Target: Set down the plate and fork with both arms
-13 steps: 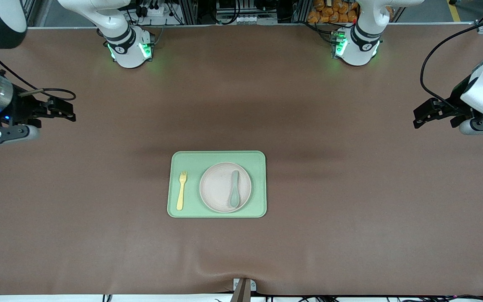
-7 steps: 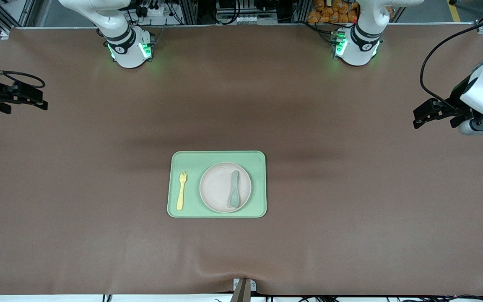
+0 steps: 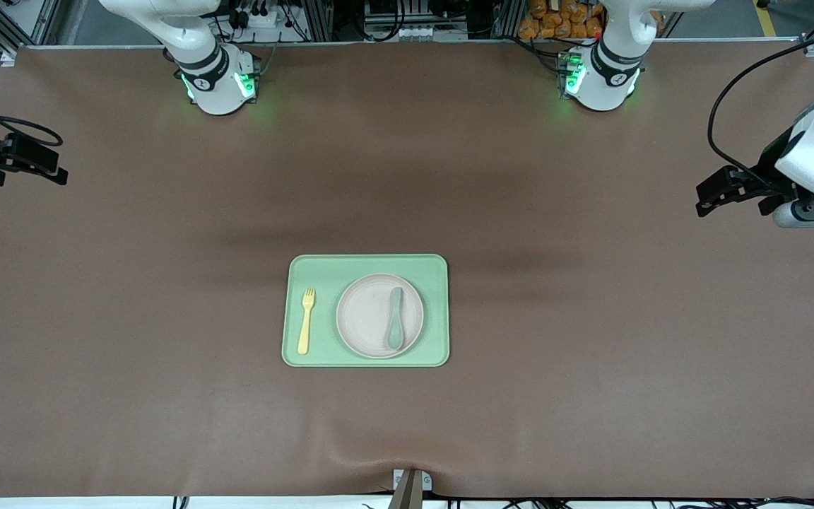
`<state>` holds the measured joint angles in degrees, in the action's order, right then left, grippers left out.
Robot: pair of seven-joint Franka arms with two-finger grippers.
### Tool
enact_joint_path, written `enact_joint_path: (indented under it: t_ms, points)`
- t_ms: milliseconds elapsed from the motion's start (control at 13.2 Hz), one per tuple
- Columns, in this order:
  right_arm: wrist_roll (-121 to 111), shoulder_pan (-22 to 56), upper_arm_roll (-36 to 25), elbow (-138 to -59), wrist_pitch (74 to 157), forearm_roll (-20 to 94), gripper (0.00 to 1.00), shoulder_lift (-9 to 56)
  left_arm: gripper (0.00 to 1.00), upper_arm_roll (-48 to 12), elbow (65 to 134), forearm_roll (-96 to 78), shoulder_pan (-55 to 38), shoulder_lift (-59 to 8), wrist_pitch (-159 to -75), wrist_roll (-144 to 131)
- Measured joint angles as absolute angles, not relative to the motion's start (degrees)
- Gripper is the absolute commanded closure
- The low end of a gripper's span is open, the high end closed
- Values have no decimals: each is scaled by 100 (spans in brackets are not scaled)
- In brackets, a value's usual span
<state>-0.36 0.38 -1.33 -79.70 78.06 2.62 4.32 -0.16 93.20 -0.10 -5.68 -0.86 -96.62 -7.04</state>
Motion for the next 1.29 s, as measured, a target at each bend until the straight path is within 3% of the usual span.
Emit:
enact_joint_path:
  t_ms: [1286]
  points:
    - [-275,-249,88,-8008,8068,99,0,430,0,-16,9320,-10,-567,-107,-9662,-704]
